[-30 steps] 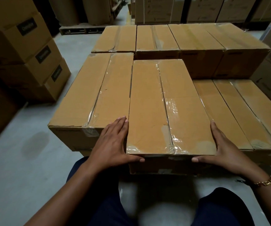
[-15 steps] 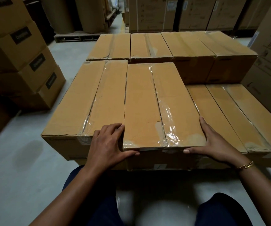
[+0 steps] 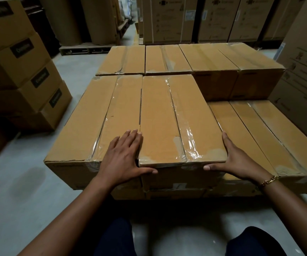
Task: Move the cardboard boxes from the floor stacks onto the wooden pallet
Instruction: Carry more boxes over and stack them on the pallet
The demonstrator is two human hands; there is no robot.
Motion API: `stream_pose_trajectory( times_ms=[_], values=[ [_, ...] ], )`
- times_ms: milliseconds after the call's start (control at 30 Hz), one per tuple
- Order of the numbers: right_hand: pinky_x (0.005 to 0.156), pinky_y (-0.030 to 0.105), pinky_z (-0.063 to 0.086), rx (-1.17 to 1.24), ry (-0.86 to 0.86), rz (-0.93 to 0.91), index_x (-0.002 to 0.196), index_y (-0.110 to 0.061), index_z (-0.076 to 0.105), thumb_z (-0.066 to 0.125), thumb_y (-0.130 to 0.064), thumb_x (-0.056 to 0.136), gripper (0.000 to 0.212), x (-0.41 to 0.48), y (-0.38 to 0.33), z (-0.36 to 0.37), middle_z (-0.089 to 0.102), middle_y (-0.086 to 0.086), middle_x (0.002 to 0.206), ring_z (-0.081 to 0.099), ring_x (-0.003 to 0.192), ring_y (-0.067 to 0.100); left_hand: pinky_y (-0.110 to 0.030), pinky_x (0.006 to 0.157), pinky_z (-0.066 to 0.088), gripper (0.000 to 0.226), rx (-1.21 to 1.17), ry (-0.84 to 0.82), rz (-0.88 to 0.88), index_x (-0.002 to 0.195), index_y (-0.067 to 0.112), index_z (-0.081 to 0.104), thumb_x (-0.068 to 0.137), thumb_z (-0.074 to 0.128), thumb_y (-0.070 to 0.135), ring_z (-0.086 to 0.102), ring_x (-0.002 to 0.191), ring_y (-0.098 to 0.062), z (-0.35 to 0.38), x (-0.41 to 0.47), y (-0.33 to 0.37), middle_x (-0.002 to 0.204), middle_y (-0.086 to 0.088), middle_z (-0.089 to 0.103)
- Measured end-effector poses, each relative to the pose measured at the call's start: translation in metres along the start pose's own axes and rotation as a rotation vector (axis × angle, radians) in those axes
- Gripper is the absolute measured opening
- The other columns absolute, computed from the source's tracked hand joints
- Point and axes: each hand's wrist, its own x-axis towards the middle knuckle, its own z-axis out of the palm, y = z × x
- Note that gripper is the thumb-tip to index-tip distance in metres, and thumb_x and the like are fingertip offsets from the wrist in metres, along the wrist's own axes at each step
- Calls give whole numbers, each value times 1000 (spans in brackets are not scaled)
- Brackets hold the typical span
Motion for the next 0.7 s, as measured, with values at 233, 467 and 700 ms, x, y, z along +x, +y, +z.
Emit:
stream_pose_trajectory(
  times_ms=[233,467,700],
  values=[
    [119,35,26,9,23,-12,161,-29,-12,85,-65,52,150,0,2,3,10,-3,170,23,153,23,-43,126,14,131,51,-12,24,164,22,2,64,14,106,2,157,-16,8,4,-4,171,5,1],
    [121,33,25,10,41,-24,162,-29,-10,80,-75,46,154,2,5,4,11,-5,170,23,153,20,-46,112,29,128,83,5,18,163,22,8,66,17,105,15,155,-19,10,7,-4,170,7,9],
    [121,40,29,26,24,-23,161,-31,-11,71,-95,30,167,9,3,0,14,-3,170,28,151,25,-44,104,31,128,142,-32,6,162,24,1,63,14,103,16,151,-20,5,16,-4,171,9,6]
  ],
)
